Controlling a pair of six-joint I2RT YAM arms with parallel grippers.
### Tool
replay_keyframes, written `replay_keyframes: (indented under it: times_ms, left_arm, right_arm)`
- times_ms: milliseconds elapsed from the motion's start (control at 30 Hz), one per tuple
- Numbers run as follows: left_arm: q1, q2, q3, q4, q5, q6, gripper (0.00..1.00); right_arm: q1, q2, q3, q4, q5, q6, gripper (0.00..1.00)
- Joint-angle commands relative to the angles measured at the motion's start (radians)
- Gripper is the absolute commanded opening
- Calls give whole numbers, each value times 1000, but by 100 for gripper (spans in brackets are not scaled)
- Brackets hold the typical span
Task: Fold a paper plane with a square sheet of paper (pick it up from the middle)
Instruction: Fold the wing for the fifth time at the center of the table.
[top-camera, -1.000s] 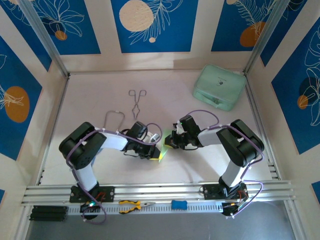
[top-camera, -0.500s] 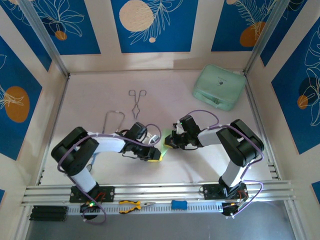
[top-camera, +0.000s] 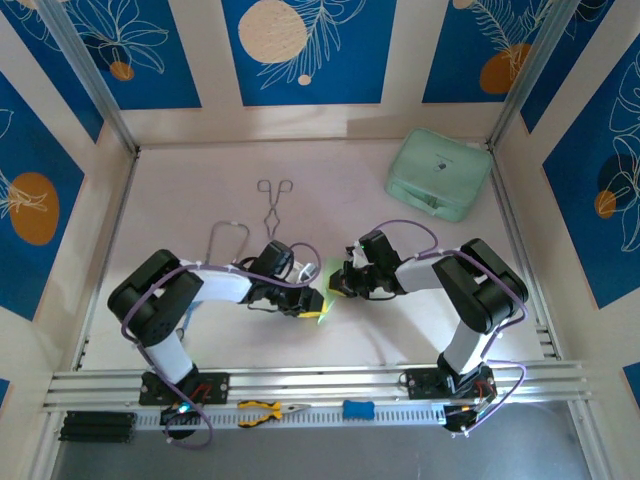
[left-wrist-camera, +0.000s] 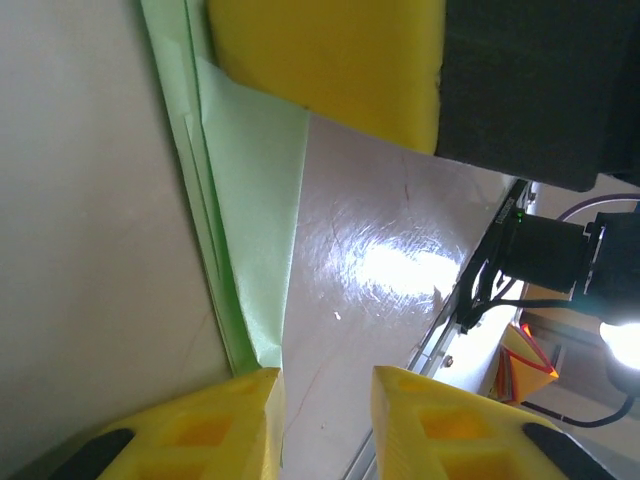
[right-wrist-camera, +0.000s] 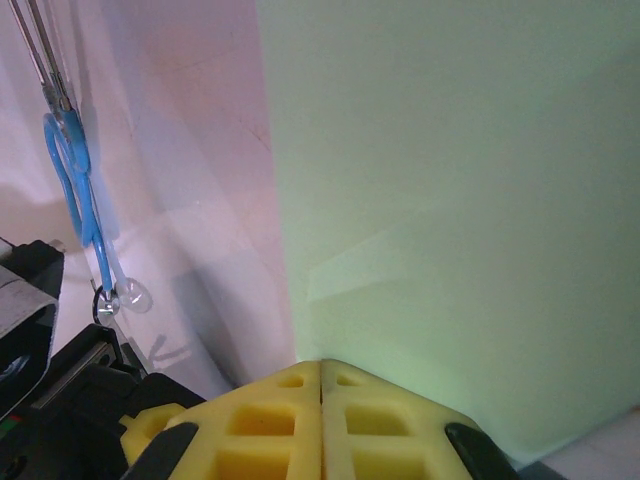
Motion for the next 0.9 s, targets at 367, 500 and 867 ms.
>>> replay_keyframes:
  times_ms: [367,500,867]
  left_arm:
    - [13,-27,19,-72,-76,39,32]
    - [13,-20,16,-52,-62,31,22]
    - [13,18,-7,41,42,-3,0]
  right_arm:
    - [5,55,-42,-137,125,9,9]
    - [6,57,-42,-136,127,10,9]
    - [7,58,-40,-144,129,11,9]
